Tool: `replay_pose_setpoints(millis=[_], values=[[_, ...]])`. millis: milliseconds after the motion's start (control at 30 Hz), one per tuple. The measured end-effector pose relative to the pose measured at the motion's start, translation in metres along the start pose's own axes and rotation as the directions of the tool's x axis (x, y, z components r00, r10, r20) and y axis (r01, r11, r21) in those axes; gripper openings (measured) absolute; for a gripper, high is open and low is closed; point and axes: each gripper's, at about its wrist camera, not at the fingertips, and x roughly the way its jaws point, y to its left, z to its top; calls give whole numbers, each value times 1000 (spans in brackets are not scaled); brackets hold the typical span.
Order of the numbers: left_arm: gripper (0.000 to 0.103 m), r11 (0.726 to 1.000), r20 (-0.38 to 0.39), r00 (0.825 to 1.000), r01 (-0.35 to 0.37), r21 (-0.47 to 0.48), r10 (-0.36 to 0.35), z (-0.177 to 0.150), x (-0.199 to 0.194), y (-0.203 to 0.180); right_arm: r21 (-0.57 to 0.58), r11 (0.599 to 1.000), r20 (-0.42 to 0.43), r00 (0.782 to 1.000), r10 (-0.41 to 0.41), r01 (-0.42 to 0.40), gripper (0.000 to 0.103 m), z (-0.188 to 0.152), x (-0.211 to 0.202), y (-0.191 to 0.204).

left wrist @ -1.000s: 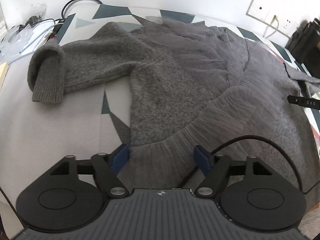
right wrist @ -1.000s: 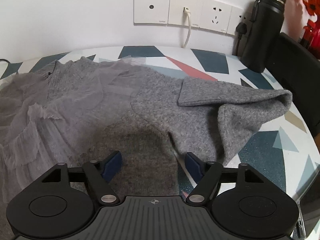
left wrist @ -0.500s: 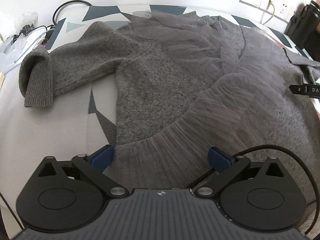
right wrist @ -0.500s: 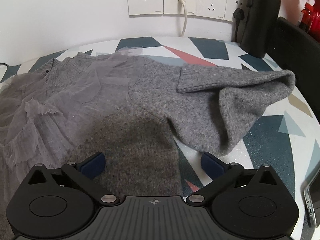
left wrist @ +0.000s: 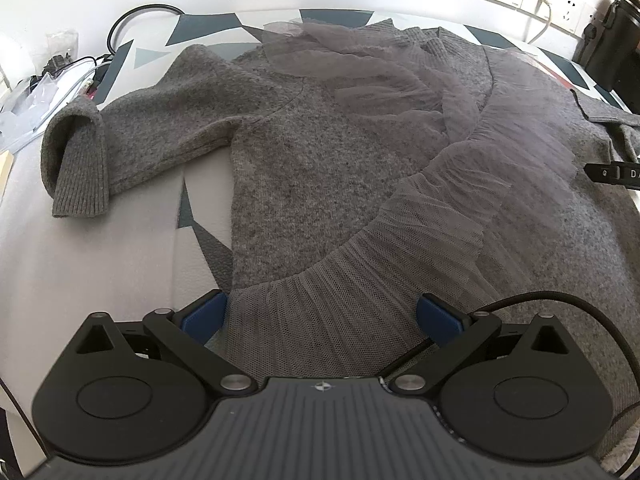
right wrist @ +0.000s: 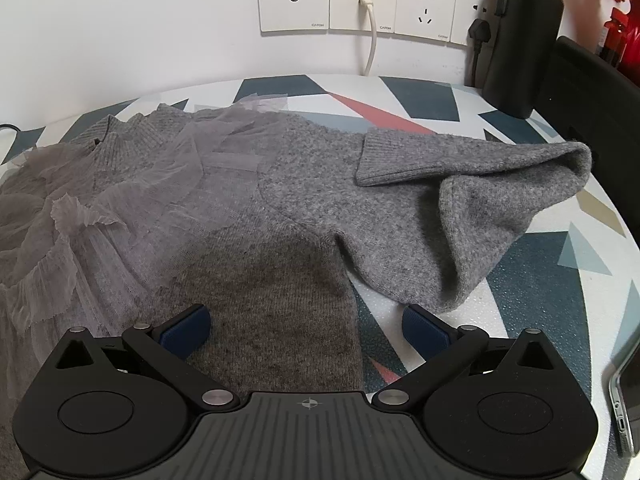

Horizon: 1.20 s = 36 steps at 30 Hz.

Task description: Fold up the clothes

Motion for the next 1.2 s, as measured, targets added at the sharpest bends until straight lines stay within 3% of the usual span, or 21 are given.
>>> replay_pose_setpoints(millis=[1200], values=[[103, 1000, 11, 1000, -5, 0, 5, -2, -1, -1, 8, 1000, -4, 1000, -3, 3, 102, 0, 1, 0]])
